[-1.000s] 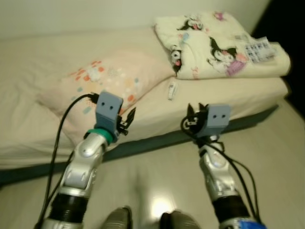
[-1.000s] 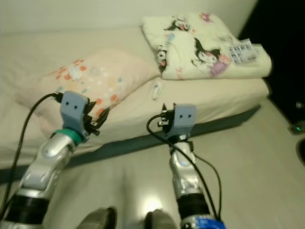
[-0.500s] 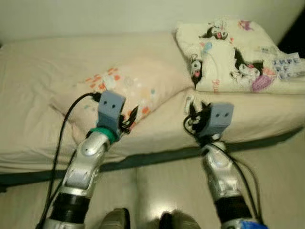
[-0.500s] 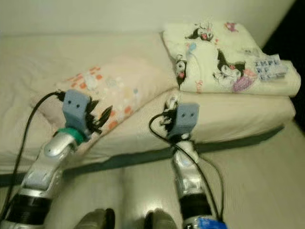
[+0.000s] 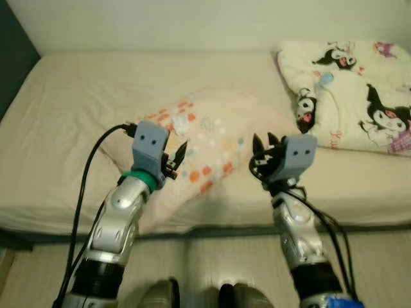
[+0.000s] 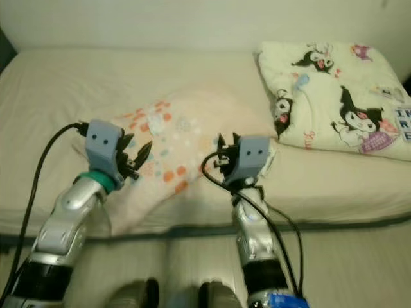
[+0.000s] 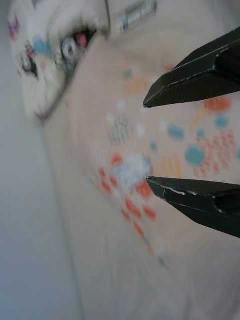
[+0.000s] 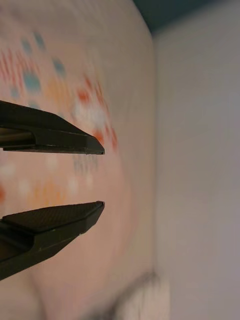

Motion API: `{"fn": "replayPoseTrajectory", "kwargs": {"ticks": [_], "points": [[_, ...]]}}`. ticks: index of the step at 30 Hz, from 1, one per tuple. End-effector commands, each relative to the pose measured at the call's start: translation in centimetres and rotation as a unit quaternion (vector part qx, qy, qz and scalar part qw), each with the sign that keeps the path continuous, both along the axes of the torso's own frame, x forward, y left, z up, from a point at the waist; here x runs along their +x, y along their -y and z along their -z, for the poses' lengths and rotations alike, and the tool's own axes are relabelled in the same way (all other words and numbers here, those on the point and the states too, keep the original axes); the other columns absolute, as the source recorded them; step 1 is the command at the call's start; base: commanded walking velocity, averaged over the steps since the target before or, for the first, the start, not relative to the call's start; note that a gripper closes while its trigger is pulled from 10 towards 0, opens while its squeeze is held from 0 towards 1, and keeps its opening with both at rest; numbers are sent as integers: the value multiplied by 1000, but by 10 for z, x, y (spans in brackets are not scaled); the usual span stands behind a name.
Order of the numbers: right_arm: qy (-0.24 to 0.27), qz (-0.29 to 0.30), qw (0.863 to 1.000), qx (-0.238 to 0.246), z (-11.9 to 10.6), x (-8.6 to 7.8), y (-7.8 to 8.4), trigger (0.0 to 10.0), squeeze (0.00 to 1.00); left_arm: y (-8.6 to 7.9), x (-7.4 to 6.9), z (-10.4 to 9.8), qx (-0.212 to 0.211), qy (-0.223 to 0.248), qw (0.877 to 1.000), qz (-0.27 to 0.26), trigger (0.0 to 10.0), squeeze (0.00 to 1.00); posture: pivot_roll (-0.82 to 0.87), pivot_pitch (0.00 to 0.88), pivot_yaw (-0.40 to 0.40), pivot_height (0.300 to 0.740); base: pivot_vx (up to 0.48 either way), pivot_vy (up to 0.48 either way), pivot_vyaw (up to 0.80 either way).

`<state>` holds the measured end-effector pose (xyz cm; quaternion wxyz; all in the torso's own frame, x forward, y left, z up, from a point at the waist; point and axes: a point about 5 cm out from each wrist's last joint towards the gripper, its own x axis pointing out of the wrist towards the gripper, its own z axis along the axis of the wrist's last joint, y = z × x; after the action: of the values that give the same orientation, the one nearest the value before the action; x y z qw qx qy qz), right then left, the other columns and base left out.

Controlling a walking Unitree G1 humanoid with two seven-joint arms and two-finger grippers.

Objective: Clean up the room

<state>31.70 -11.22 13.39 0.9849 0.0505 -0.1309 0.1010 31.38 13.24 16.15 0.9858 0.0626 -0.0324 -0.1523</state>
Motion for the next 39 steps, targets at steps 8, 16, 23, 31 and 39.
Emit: {"fn": "replayPoseTrajectory", "kwargs": {"ticks": [8, 16, 23, 31, 39], "points": [[-14, 5, 1000, 5, 7, -3, 7, 10000, 0, 2, -2, 7, -2, -14, 1000, 3, 10000, 0, -5, 125, 35, 740, 345, 0, 0], [-15, 3, 1000, 5, 8, -3, 7, 10000, 0, 3, -1, 7, -2, -14, 1000, 3, 10000, 0, -5, 125, 35, 740, 345, 0, 0], [-16, 4, 1000, 4, 8, -3, 7, 10000, 0, 3, -1, 7, -2, -14, 1000, 3, 10000, 0, -6, 125, 34, 740, 336, 0, 0], [-16, 4, 1000, 3, 8, -3, 8, 10000, 0, 1, -1, 8, -12, -23, 1000, -5, 10000, 0, -6, 124, 34, 740, 117, 0, 0], [-19, -1, 1000, 2, 9, -4, 7, 10000, 0, 1, -2, 9, -11, -24, 1000, -2, 10000, 0, -7, 123, 35, 740, 0, 0, 0]]}}
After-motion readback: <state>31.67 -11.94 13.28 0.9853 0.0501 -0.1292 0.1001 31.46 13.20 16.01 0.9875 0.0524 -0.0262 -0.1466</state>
